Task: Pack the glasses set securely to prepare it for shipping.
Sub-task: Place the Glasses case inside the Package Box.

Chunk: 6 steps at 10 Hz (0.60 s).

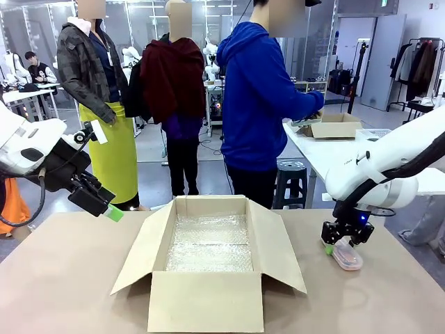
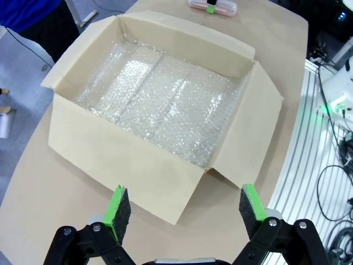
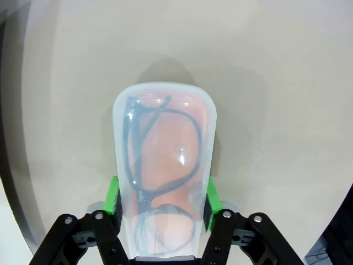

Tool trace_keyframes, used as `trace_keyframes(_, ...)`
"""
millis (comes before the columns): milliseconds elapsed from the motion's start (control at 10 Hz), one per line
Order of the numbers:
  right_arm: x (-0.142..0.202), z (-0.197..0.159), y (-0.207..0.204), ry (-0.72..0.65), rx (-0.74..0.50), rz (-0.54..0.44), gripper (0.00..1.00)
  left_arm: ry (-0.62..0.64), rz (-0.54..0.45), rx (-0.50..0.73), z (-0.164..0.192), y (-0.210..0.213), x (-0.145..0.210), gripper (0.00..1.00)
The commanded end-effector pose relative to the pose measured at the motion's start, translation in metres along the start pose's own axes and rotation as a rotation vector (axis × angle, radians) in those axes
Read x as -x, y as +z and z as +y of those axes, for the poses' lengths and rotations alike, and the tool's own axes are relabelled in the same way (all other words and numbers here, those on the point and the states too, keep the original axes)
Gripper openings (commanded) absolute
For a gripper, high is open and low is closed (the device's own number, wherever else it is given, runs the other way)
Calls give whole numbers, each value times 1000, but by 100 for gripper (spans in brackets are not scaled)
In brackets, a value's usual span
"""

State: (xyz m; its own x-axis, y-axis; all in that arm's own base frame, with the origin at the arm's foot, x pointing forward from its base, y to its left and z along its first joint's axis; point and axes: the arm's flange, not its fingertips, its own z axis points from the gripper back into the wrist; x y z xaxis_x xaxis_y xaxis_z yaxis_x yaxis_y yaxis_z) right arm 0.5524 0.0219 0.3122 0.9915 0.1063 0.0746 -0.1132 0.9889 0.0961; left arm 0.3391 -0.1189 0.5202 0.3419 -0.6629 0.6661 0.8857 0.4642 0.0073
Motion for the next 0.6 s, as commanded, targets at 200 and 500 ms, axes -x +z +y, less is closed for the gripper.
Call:
trace_keyframes(200,2,21,31,33,51,43,36,-17,-18,12,3,1,0,100)
trace_keyframes(500,12,40,88,132,23,-45,36,-17,-18,12,3,1,0,100)
